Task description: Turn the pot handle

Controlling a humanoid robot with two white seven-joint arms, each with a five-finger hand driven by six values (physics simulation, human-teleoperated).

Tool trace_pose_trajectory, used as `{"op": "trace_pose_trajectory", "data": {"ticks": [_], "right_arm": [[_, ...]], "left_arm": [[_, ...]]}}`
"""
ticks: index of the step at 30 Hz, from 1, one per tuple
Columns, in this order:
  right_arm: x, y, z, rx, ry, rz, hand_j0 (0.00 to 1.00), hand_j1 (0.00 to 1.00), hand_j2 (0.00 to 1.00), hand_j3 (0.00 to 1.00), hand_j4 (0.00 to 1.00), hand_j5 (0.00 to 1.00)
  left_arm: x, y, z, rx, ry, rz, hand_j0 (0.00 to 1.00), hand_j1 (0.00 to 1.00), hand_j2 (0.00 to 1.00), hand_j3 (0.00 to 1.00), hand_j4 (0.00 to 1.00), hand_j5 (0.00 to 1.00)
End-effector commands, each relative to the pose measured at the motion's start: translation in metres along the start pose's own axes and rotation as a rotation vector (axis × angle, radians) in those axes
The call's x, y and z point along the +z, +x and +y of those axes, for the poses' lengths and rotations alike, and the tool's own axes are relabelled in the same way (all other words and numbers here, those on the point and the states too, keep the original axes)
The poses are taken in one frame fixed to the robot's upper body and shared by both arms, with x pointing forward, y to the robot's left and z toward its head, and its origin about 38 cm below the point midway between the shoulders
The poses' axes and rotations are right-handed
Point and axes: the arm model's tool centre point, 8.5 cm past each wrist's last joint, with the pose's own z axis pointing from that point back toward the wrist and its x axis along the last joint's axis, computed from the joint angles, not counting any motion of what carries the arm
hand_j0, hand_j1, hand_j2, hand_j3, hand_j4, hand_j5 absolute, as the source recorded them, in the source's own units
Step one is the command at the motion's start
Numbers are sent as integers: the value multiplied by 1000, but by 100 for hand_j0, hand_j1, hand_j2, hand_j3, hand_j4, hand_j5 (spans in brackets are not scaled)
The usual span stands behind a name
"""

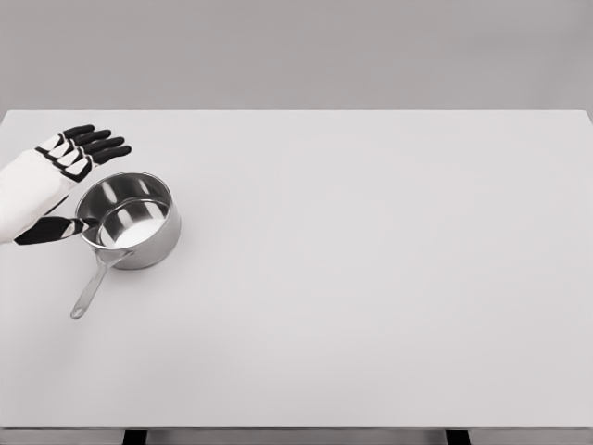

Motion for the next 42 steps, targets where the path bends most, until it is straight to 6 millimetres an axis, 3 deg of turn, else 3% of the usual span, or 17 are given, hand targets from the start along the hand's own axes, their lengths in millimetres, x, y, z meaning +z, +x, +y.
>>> {"op": "trace_pose_trajectory", "data": {"ticks": [1, 3, 6, 10, 13, 15, 29, 42], "right_arm": [[0, 0, 0, 0, 0, 0, 100, 100, 100, 100, 100, 100], [0, 0, 0, 0, 0, 1, 100, 100, 100, 100, 100, 100], [0, 0, 0, 0, 0, 0, 100, 100, 100, 100, 100, 100], [0, 0, 0, 0, 0, 0, 100, 100, 100, 100, 100, 100], [0, 0, 0, 0, 0, 0, 100, 100, 100, 100, 100, 100], [0, 0, 0, 0, 0, 1, 100, 100, 100, 100, 100, 100], [0, 0, 0, 0, 0, 0, 100, 100, 100, 100, 100, 100], [0, 0, 0, -1, 0, 0, 100, 100, 100, 100, 100, 100]], "left_arm": [[0, 1, -1, 7, -11, -7, 100, 100, 100, 100, 100, 100], [3, -3, 7, -33, -61, -20, 100, 100, 100, 100, 100, 100], [-2, 4, -6, -23, -132, -63, 100, 100, 100, 100, 100, 100], [-6, 6, -7, -28, -153, -86, 100, 100, 100, 100, 100, 100], [-31, 24, -22, -10, -204, -188, 100, 100, 100, 100, 100, 100], [-35, 28, -27, -4, -216, -206, 100, 100, 100, 100, 100, 100], [-25, 43, -63, 38, -326, -243, 100, 100, 100, 100, 100, 100], [-11, 40, -70, 27, -375, -224, 100, 100, 100, 100, 100, 100]]}}
